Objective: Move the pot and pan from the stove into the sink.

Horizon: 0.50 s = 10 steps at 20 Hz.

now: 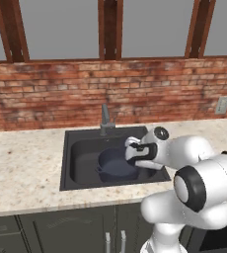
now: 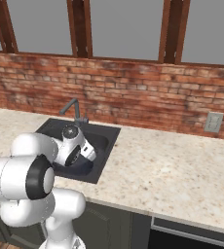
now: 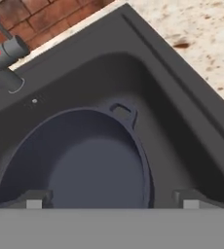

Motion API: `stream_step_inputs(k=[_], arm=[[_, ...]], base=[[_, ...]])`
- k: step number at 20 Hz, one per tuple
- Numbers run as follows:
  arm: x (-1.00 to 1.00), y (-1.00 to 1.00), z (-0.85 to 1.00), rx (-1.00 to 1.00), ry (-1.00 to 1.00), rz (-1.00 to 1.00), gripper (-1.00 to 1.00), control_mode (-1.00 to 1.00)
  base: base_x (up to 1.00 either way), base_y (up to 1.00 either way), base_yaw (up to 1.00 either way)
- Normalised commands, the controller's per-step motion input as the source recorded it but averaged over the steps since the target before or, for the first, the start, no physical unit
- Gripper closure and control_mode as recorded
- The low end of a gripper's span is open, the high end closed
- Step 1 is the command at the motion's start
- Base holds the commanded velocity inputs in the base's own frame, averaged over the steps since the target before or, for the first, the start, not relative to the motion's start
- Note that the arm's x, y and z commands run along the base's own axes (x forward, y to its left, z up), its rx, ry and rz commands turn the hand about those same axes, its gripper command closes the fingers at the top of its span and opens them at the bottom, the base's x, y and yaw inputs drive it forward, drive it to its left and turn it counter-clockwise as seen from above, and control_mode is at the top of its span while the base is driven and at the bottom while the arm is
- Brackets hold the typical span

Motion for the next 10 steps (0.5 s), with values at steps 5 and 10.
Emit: stream_step_inputs(k=[5,10], arm=[[0.00,0.00,0.88,0.00,0.25,0.00,-1.00,-1.00],[-0.17,0.00,0.74,-0.02,0.30,0.00,-1.00,-1.00]], base=[[0.00,0.00,0.00],[0.00,0.00,0.00]])
